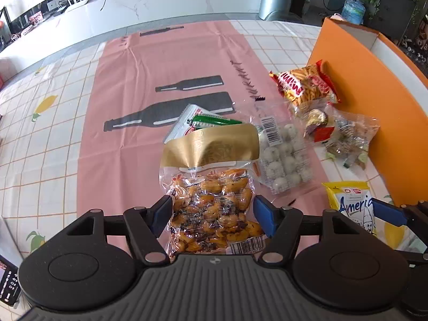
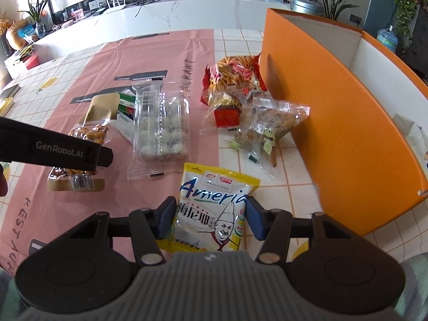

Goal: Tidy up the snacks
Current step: 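Grasp the nut bag with the left tool while the right tool grasps the Ameria bag, then carry both bags over the orange box and release them inside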

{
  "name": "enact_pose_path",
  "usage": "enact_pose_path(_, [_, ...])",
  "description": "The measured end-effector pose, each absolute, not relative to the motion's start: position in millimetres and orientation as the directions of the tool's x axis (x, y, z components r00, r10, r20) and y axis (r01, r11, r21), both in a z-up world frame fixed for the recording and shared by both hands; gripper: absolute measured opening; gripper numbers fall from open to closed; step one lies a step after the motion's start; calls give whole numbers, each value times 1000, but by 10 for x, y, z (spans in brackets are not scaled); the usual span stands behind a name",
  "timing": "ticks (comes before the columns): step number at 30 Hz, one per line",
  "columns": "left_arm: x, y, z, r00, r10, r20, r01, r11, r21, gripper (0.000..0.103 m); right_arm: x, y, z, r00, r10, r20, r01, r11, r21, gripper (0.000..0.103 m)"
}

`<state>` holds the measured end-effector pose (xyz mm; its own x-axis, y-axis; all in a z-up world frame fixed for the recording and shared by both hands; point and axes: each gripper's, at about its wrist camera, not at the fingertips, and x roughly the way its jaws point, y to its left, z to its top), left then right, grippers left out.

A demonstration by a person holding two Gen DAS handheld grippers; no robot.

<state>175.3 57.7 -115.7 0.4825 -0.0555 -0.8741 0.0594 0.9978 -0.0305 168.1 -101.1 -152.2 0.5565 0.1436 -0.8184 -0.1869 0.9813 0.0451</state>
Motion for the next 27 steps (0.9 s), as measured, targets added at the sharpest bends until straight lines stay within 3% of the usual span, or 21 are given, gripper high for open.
enact_pose_path(12, [1538, 308, -687, 534, -82, -841, 137, 991, -10, 76, 1521, -1246, -1065, 605, 200, -771, -190, 976, 104, 54])
enact_pose_path(27, [1430, -592, 3, 623, -159, -766, 308, 950, 54, 76, 1293, -2161, -320, 732, 231, -641, -177, 973, 149, 54])
